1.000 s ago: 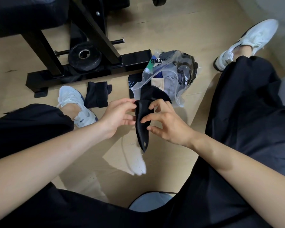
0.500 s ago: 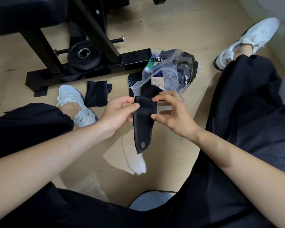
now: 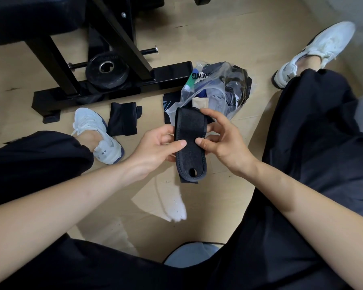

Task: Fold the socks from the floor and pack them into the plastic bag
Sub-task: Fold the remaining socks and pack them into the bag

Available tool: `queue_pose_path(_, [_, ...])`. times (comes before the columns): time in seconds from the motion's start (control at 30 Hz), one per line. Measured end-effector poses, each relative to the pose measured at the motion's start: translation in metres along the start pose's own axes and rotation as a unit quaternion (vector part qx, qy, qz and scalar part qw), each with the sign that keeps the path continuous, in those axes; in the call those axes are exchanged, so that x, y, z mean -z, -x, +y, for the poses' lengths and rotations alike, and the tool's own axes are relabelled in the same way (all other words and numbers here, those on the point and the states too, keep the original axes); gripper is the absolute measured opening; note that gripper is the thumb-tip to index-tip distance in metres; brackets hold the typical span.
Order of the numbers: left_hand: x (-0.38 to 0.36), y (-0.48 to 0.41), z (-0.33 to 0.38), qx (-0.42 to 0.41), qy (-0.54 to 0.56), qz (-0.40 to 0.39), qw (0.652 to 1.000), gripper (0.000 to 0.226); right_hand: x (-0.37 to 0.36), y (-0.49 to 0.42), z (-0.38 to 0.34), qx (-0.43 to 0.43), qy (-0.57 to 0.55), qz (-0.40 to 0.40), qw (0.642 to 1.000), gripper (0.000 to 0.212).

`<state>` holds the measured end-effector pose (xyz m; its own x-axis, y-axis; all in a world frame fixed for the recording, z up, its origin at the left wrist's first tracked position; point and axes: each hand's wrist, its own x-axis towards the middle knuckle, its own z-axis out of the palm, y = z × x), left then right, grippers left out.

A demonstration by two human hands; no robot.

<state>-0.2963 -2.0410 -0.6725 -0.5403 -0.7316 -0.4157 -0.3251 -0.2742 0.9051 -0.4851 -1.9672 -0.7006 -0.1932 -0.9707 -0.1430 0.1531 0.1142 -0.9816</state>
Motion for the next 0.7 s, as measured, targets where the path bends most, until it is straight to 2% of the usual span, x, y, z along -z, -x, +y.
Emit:
queue_pose_path(0.1, [-0.001,0.000,0.002,-0.014,0.007,0.025,1.000,0.021,-0.001,-0.001,-0.003,-0.035,-0.051,0.006,0.998,0.060])
queue_pose_path(0.23, [0.000,0.002,0.005,-0.021,0.014,0.018,1.000,0.022,0.003,-0.003,-0.003,-0.072,-0.117,-0.034,0.990,0.041])
queue_pose_path(0.33, [0.000,0.004,0.008,-0.017,0.032,-0.006,0.999,0.024,0.004,-0.003,-0.004,-0.054,-0.125,-0.021,0.990,0.031])
queue_pose_path(0.47, [0.005,0.003,0.008,0.012,0.119,-0.040,0.992,0.029,0.004,-0.002,-0.006,-0.002,-0.112,0.002,0.994,0.028])
queue_pose_path(0.57, [0.012,0.001,0.012,0.041,0.174,-0.049,0.983,0.037,0.007,-0.001,-0.009,0.022,-0.099,-0.014,0.995,0.024])
queue_pose_path(0.7, [0.019,-0.001,0.018,0.057,0.201,-0.043,0.977,0.034,0.011,-0.001,-0.009,0.020,-0.107,-0.048,0.993,0.024])
